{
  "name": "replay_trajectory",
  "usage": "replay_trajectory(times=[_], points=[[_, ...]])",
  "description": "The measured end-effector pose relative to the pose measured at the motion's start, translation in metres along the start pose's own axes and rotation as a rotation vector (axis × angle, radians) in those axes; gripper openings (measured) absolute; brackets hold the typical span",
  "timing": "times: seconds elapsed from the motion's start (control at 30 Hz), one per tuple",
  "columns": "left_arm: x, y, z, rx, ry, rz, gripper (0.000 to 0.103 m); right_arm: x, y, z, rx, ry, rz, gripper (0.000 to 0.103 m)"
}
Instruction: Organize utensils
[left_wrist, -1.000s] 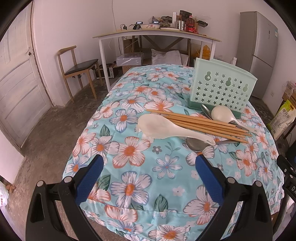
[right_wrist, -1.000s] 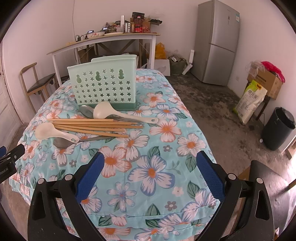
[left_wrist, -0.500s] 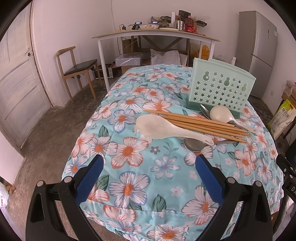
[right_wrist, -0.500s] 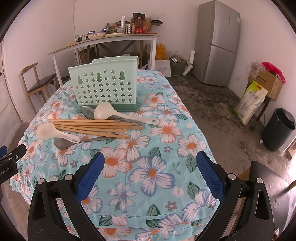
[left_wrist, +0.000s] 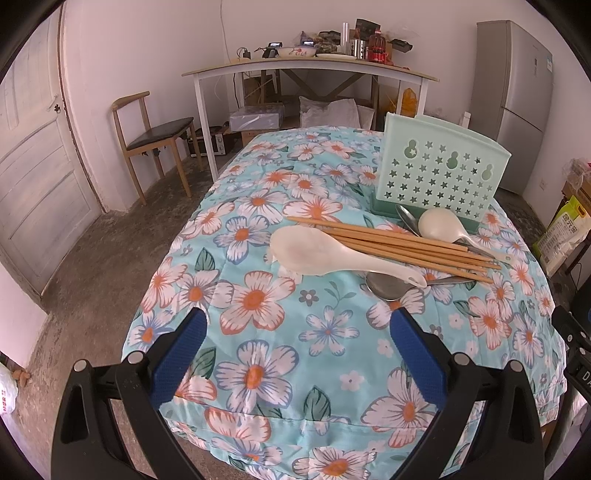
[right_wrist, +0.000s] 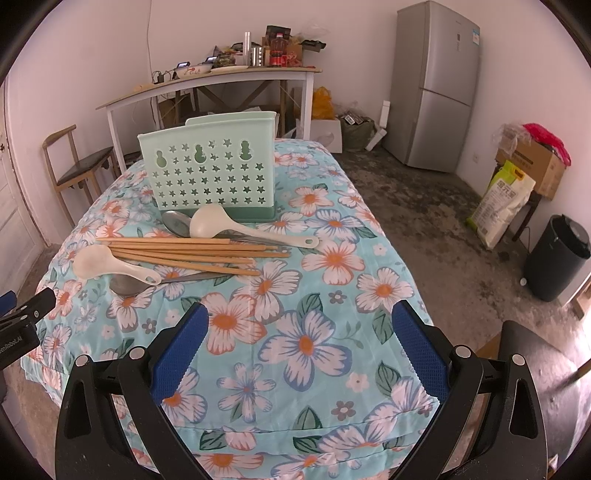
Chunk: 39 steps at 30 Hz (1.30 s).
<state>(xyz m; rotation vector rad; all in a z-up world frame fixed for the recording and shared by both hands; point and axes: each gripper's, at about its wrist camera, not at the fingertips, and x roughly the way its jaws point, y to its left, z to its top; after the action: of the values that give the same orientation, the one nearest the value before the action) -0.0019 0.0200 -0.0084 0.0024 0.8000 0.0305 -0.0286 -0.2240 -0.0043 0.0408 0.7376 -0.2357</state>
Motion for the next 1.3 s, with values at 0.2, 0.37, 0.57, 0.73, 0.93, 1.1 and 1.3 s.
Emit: replay_trajectory(times=[0.2,0.37,0.57,0.73,0.93,1.1,1.3], points=[[0.000,-0.001,0.000,0.000,0.001,0.000,0.097,-0.001,0.002,0.000,-0.002,-0.002,0.008,0.095],[0.002,-0.002,-0.001,0.002,0.005,0.002,0.097,-0.001,0.001,-0.002,-0.003,-0.004,0.018,0.095],[0.013,-0.003,-0.003,0.002,0.022,0.001,0.097,0.007,0.004,-0.002,-0.010,0.006,0.039,0.095],[0.029,0.002,-0.001,-0.001,0.018,-0.011,0.097,0.018,0.012,-0.004,-0.039,0.011,0.082,0.095],[0.051,0.017,0.004,-0.060,-0.005,-0.079,0.097,0.041,0.029,-0.009,-0.096,0.038,0.183,0.095],[0.076,0.029,0.013,-0.134,-0.001,-0.196,0.088,0.062,0.042,-0.015,-0.129,0.071,0.296,0.095],[0.109,0.046,0.023,-0.283,0.037,-0.304,0.072,0.080,0.051,-0.021,-0.142,0.083,0.395,0.095]])
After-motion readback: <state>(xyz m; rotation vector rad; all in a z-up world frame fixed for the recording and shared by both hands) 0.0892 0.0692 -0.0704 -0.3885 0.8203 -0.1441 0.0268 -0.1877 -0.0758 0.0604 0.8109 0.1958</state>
